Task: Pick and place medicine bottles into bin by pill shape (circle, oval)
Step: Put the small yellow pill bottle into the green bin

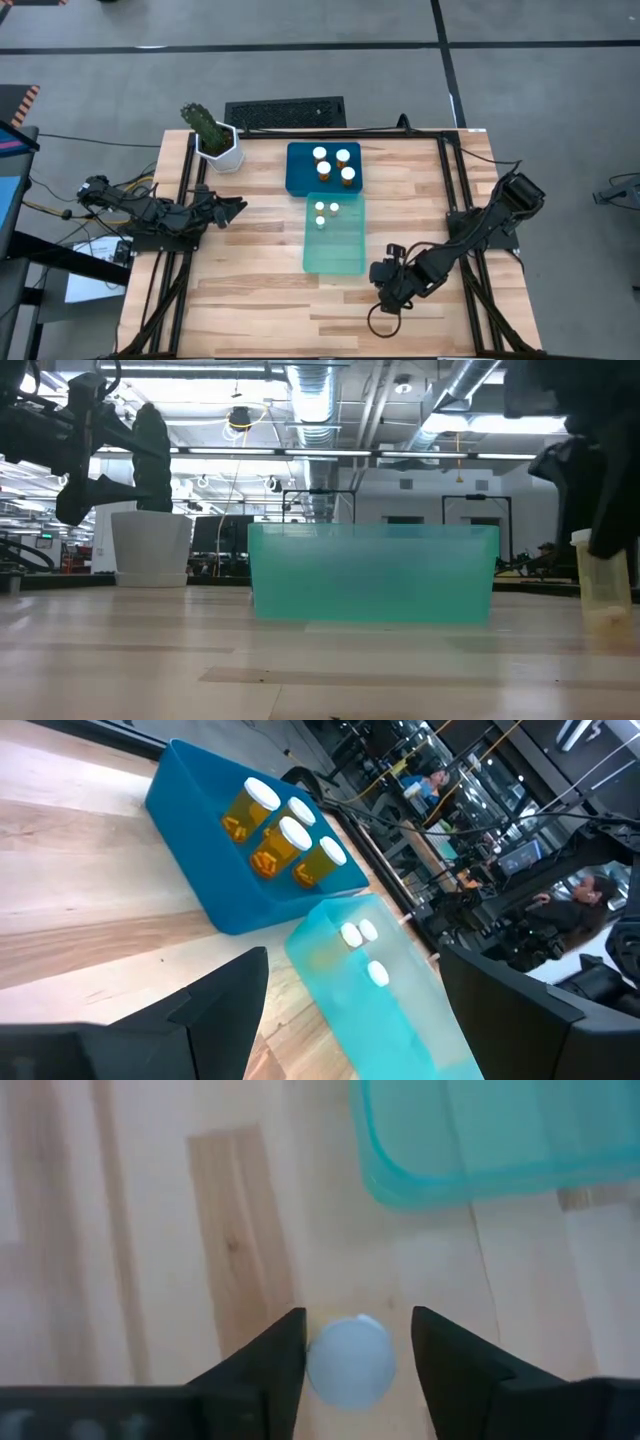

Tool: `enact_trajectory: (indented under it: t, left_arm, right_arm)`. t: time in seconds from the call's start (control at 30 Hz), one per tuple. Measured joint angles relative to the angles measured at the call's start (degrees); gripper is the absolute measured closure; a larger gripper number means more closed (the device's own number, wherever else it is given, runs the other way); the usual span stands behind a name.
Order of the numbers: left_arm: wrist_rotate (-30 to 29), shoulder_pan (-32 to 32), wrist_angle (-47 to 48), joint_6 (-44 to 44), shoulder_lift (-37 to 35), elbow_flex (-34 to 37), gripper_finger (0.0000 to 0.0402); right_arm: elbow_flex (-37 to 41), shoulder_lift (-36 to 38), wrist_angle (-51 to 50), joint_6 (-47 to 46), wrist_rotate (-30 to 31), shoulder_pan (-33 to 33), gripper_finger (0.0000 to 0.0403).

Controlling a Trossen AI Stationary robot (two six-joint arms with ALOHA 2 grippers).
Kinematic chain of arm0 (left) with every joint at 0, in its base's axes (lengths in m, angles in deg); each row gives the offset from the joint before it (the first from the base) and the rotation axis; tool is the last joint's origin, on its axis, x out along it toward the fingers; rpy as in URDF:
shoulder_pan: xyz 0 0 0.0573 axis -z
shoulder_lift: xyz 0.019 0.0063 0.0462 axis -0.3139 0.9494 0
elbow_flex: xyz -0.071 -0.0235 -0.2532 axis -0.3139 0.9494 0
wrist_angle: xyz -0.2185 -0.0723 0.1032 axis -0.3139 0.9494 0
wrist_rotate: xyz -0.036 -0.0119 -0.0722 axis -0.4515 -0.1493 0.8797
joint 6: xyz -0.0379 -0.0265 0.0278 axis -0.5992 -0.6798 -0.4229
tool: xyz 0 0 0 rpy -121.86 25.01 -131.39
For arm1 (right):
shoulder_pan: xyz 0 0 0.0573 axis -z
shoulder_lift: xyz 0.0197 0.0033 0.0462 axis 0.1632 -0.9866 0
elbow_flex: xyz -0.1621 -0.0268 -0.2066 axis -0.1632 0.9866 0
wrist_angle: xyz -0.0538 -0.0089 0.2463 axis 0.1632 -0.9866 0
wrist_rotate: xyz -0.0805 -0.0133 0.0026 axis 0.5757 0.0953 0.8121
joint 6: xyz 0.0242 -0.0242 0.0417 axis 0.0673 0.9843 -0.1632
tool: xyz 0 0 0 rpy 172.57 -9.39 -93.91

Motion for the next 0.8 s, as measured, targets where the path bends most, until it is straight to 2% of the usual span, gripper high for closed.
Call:
enact_trajectory:
  t: [0.3,0.6,0.8]
  left_arm:
    - [0.26,-0.02,0.14,0.01,0.01,0.00,0.0113]
    - [0.28,0.00,0.15,0.03,0.01,0.00,0.0113]
    - [0.32,-0.02,0.15,0.05,0.00,0.00,0.0113]
  right_arm:
    - [0.52,0.00,0.56,0.45,-1.32,0.27,0.0236]
    - [0.52,0.63,0.43,0.42,-2.78,0.28,0.0300]
    - [-0.66,4.33,-2.93,0.27,-3.00,1.05,0.0278]
